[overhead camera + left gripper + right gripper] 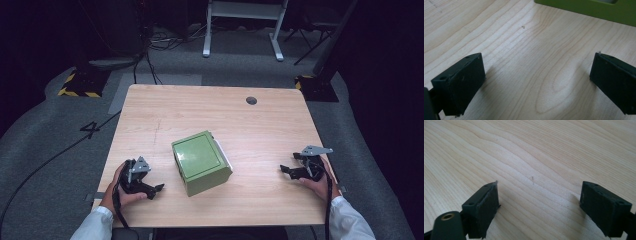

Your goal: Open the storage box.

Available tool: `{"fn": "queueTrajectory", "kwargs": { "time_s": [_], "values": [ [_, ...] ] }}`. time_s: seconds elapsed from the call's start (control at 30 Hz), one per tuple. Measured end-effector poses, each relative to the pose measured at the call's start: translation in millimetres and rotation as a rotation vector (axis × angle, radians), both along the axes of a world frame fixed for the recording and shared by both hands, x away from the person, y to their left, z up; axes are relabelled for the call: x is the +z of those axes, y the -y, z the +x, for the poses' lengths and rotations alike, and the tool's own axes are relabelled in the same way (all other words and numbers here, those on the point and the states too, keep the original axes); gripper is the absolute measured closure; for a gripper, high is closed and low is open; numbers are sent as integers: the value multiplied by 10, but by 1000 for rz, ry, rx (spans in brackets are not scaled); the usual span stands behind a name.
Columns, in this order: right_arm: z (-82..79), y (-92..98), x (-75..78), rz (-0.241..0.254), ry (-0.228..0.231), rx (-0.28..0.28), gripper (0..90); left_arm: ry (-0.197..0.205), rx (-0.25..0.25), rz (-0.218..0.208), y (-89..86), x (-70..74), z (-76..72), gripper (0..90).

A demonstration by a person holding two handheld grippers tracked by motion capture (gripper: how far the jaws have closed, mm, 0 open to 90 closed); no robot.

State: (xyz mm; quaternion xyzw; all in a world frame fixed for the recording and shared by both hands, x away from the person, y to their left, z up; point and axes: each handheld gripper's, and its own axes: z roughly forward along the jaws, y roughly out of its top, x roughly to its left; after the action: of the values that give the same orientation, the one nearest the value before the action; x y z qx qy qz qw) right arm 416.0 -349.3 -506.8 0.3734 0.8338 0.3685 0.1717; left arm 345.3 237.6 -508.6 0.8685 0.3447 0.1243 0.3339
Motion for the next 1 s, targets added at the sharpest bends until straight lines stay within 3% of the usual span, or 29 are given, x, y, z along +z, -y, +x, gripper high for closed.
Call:
{"fn": "queueTrajectory", "kwargs": {
  "time_s": [0.33,0.47,0.67,1.0],
  "values": [
    [23,-34,31,-16,-17,11,173,2,-20,1,75,0,-35,2],
    [30,-119,116,-11,3,38,205,2,-20,2,137,0,-26,0],
    [33,-324,334,21,47,97,226,1,-16,-1,167,-1,-24,0],
    [10,-831,608,47,113,213,234,4,-22,3,177,1,-16,1]
  ]
}}
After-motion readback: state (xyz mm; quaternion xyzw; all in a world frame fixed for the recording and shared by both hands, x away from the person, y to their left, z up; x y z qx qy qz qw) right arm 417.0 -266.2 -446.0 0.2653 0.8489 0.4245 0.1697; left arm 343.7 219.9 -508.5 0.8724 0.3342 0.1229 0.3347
